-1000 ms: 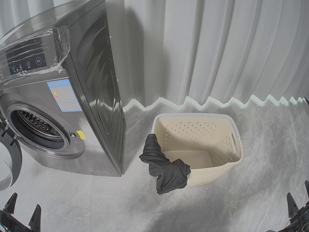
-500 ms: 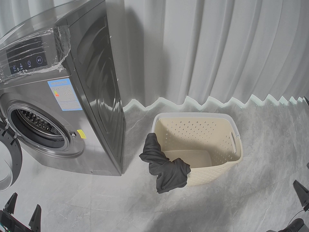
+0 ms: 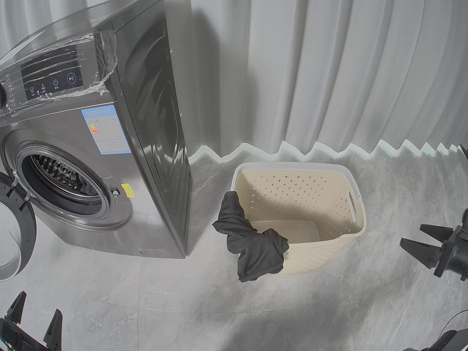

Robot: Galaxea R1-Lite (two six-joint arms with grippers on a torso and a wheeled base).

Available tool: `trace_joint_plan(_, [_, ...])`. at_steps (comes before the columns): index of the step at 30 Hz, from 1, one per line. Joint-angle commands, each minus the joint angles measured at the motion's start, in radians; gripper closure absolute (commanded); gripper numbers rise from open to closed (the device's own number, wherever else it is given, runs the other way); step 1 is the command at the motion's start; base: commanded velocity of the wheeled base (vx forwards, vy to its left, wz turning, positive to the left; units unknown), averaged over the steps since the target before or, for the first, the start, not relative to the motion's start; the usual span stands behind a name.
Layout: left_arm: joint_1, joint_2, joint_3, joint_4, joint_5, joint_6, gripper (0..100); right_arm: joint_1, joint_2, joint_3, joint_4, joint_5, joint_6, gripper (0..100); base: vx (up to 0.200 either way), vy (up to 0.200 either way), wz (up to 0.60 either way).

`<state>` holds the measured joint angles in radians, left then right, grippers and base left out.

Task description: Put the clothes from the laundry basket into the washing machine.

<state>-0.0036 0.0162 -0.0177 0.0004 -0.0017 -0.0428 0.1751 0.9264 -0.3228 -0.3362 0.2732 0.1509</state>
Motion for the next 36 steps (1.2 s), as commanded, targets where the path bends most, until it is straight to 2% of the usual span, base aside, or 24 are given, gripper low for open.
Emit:
trace_joint_plan(1, [0.001, -0.013, 0.016, 0.0, 0.0, 0.0, 0, 0.089, 0.301, -0.004, -0.118, 0.003, 0.058, 0, 0.0, 0.2, 0.0])
trace_joint_plan(6, [-0.001, -0.013, 0.016, 0.0, 0.0, 0.0, 0, 0.121, 0.405, -0.032, -0.172, 0.001, 0.059, 0, 0.0, 0.2, 0.0])
trace_joint_plan(9, [-0.001, -0.013, 0.016, 0.001, 0.0, 0.0, 0, 0.147, 0.473, -0.041, -0.227, 0.0, 0.059, 0, 0.0, 0.0, 0.0])
trace_joint_plan(11, [0.001, -0.013, 0.016, 0.0, 0.0, 0.0, 0, 0.17, 0.514, -0.045, -0.267, -0.023, 0.059, 0, 0.0, 0.0, 0.0])
trace_joint_plan(13, [-0.001, -0.013, 0.015, 0.001, 0.0, 0.0, 0, 0.207, 0.575, -0.058, -0.316, -0.072, 0.064, 0, 0.0, 0.0, 0.0])
trace_joint_plan(16, [0.001, -0.013, 0.015, 0.001, 0.0, 0.0, 0, 0.25, 0.643, -0.061, -0.359, -0.108, 0.064, 0, 0.0, 0.0, 0.0])
trace_joint_plan(19, [0.001, -0.013, 0.016, 0.0, 0.0, -0.002, 0, 0.27, 0.69, -0.064, -0.376, -0.121, 0.061, 0, 0.0, 0.0, 0.0])
trace_joint_plan(22, [-0.001, -0.013, 0.016, 0.001, 0.0, -0.002, 0, 0.282, 0.81, -0.099, -0.432, -0.181, 0.056, 0, 0.0, 0.0, 0.0])
trace_joint_plan(28, [0.001, -0.013, 0.016, 0.001, 0.0, -0.002, 0, 0.293, 0.919, -0.102, -0.534, -0.195, 0.041, 0, 0.0, 0.0, 0.0])
trace_joint_plan(32, [-0.001, -0.013, 0.016, 0.001, 0.0, -0.002, 0, 0.302, 1.019, -0.107, -0.635, -0.236, 0.027, 0, 0.0, 0.0, 0.0])
trace_joint_plan(36, [0.001, -0.013, 0.016, 0.001, 0.0, -0.002, 0, 0.32, 1.085, -0.119, -0.701, -0.241, 0.022, 0, 0.0, 0.0, 0.0])
